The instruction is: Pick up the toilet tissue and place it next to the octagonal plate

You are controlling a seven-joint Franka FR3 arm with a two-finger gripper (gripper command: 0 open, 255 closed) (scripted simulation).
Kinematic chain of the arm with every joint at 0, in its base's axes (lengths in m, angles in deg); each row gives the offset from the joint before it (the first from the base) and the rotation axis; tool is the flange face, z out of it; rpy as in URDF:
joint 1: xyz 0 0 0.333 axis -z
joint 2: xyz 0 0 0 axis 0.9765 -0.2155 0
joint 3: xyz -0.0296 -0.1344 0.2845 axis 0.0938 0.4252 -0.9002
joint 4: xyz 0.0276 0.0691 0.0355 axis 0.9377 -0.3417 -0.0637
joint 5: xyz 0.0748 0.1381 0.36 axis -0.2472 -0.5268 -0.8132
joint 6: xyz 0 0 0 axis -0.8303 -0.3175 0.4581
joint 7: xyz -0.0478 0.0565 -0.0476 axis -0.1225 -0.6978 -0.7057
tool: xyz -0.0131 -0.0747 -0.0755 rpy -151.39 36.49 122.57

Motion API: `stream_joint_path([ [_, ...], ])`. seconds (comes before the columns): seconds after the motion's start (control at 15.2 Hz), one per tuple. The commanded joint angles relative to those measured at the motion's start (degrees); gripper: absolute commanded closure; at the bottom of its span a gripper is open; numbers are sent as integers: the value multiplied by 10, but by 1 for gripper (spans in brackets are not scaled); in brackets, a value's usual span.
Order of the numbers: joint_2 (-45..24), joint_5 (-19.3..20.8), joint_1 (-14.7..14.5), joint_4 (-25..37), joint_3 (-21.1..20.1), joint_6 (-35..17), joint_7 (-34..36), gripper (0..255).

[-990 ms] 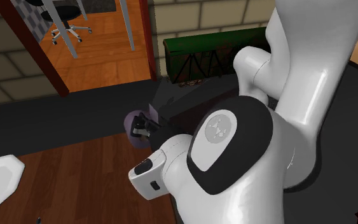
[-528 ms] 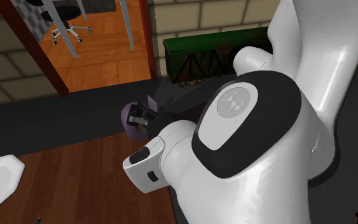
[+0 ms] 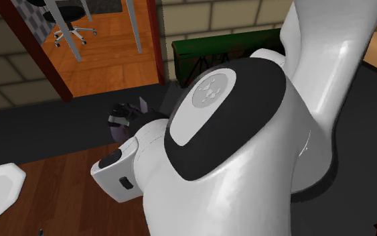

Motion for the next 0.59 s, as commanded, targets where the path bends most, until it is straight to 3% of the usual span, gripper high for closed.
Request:
stream_joint_path([
  [0.0,-32,25,11,34,9,-3,-9,255],
  [0.53,-170,108,34,193,41,-10,-53,255],
])
